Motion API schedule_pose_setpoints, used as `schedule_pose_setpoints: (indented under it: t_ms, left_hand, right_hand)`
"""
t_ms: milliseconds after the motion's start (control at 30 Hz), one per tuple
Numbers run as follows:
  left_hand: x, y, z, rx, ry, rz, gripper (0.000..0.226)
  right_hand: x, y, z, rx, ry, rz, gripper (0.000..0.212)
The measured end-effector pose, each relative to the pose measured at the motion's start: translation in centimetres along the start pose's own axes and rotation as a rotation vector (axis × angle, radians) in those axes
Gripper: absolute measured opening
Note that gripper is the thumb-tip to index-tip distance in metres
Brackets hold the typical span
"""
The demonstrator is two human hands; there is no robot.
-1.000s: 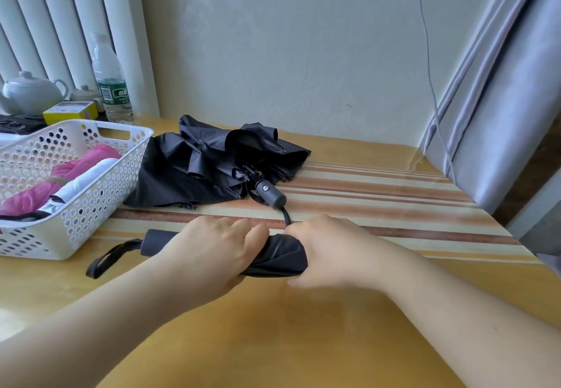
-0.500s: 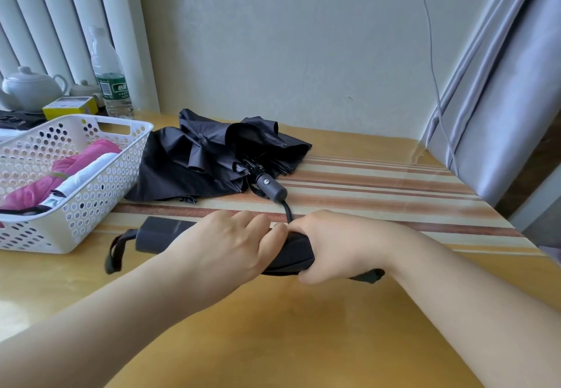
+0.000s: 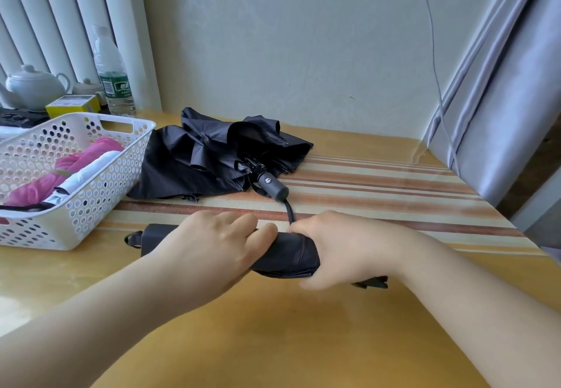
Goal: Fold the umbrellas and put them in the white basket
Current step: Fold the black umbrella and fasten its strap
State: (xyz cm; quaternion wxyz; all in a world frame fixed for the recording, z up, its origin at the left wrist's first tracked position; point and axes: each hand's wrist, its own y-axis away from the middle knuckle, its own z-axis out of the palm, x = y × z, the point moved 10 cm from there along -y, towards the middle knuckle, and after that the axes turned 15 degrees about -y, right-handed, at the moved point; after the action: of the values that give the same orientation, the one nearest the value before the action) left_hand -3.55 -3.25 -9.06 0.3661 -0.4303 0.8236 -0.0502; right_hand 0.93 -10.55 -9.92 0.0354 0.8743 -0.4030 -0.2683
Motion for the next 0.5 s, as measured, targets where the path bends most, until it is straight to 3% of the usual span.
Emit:
schedule_pose_setpoints:
  t_ms: [100,267,300,400,433,500]
  left_hand:
    - [-0.6,0.1,-0.2,-0.023,0.057,-0.029,0.036]
    - [-1.6,-0.2,2.8,-0.528,0.341,-0.177,0.048]
    - [-1.4,-0.1,3.2,-0.568,0.406,-0.178,0.046]
    - [-1.3,0.3,3.9,-0.589,0.481,-0.188,0.040]
    - [-1.1,0.6,4.2,-0.612,0.480,-0.188,0.038]
    - [-0.8,1.0,4.7,-0.623,0.480,-0.188,0.035]
  right_hand:
    - [0.1,0.1,0.0,0.016,-0.049,0.007,0.021]
    - [-0.3,-0.4,0.3,0.099,0.084,-0.063,0.022]
    - [-0.3,-0.3,0.4,0.083,0.068,-0.075,0.027]
    - [0.2,0.2,0.0,-0.038,-0.251,-0.056,0.055]
    - [-0.1,0.4,-0.5,-0.057,-0.414,-0.075,0.056]
    - [0.1,0.0,-2.7,0.068,-0.613,-0.162,0.039]
